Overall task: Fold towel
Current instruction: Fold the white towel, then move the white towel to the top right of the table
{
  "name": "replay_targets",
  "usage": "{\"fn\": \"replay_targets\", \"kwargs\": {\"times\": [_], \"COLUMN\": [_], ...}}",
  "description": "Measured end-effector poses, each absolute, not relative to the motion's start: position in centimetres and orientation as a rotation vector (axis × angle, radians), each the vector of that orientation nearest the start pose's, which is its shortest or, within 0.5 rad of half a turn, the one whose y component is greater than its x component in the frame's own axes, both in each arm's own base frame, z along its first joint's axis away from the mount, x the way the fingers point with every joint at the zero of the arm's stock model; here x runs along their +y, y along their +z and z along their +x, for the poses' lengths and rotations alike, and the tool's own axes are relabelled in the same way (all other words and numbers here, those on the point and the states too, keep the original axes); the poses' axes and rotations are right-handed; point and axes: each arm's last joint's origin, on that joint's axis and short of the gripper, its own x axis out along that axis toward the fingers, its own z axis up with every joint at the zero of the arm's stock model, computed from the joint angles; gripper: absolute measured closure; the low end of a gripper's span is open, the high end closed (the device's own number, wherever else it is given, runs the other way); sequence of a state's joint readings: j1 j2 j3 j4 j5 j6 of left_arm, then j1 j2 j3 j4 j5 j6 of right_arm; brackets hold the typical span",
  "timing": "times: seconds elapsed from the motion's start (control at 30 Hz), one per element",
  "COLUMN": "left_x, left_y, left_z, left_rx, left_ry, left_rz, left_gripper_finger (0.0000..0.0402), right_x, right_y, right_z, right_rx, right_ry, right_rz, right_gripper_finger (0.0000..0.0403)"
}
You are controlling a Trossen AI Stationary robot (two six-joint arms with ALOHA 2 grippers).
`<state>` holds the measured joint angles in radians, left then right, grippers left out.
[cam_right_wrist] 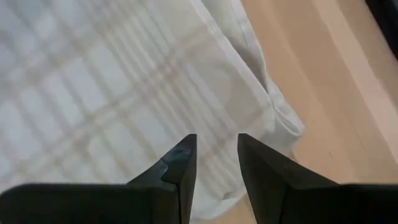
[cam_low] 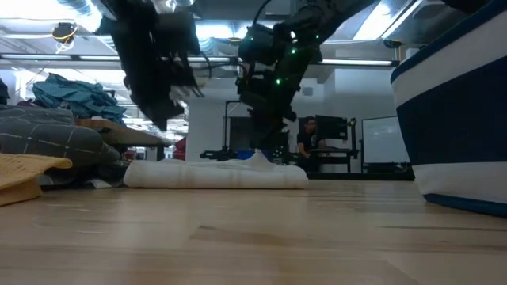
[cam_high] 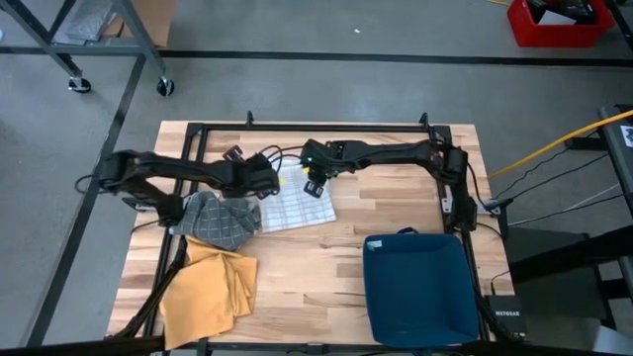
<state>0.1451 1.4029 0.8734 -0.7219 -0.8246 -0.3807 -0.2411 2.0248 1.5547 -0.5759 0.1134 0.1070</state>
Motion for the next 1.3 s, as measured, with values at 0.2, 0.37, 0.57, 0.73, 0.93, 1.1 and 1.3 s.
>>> {"fn": "replay_targets", "kwargs": {"times": [0.2,0.37,0.57,0.73,0.93,1.1,1.3], "left_x": [4.6,3.8,2.9,2.5,2.4,2.4,2.4], "left_y": [24.4,26.2,27.3,27.2,27.1,27.1,27.1], "left_z": [22.1,20.4,19.1,19.2,19.3,19.3,19.3], "left_rx": [0.914,0.871,0.811,0.797,0.802,0.804,0.805], "left_ry": [0.982,0.934,0.920,0.914,0.906,0.905,0.905], "left_rz": [0.140,0.166,0.120,0.103,0.107,0.108,0.109], "left_gripper_finger": [0.0400,0.0400,0.0400,0.0400,0.0400,0.0400,0.0400], "right_x": [-9.0,-6.1,-3.4,-2.9,-3.0,-3.2,-3.9], "right_y": [21.5,21.4,21.6,20.9,18.0,15.8,14.5], "right_z": [42.3,43.3,44.0,44.7,45.5,45.8,45.0], "right_rx": [0.941,0.902,0.867,0.840,0.882,0.935,1.050], "right_ry": [-0.289,-0.185,-0.105,-0.094,-0.098,-0.125,-0.199], "right_rz": [0.163,0.142,0.070,0.062,0.065,0.055,0.068], "right_gripper_finger": [0.0282,0.0301,0.0359,0.0397,0.0385,0.0398,0.0390]}}
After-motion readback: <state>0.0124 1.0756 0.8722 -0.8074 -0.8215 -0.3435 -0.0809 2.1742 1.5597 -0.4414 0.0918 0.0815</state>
